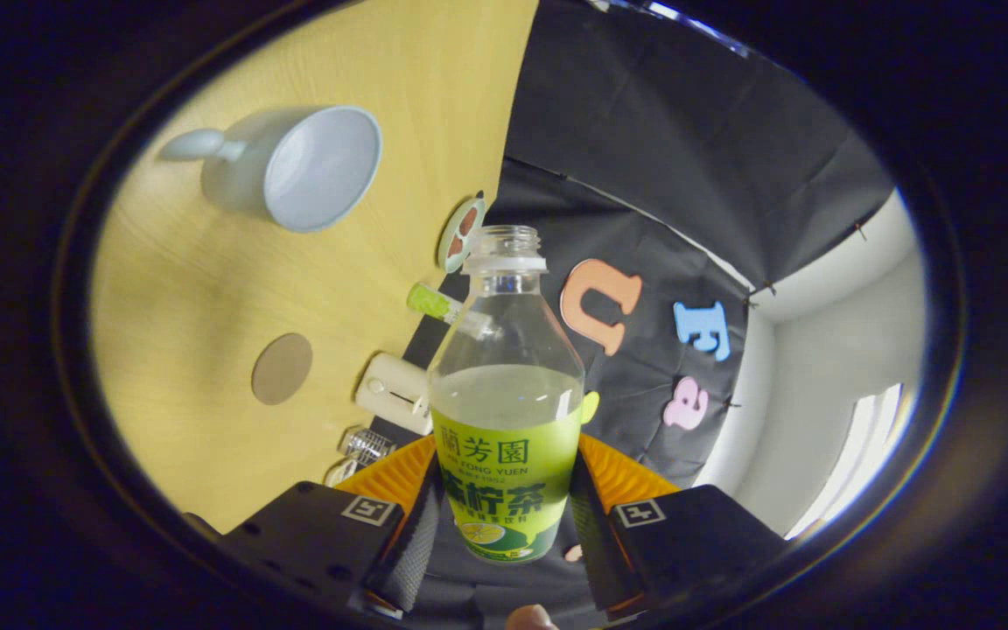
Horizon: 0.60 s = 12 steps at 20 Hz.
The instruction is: Take the bottle from table, then pour the juice into the cup, finally place the bottle on the coaster
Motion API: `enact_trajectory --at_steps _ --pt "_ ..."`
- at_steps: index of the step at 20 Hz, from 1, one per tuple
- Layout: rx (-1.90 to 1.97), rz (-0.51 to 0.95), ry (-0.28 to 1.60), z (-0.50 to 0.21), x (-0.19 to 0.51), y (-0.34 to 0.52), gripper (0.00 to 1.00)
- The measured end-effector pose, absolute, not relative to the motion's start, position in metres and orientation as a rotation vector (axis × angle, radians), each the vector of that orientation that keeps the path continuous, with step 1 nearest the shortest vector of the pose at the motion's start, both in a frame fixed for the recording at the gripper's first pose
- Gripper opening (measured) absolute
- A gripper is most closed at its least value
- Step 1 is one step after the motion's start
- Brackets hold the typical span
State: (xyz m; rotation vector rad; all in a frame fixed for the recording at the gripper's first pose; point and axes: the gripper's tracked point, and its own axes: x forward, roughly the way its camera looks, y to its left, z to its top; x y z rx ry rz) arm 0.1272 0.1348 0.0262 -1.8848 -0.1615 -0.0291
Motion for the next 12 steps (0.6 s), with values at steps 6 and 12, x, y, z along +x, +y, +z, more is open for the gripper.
enact_trajectory --at_steps 6,12 --pt "-1.563 -0.007 -0.054 -0.006 0.119 0.113 0.76" --pt "-1.147 0.072 0.047 -0.031 0.103 0.114 0.77"
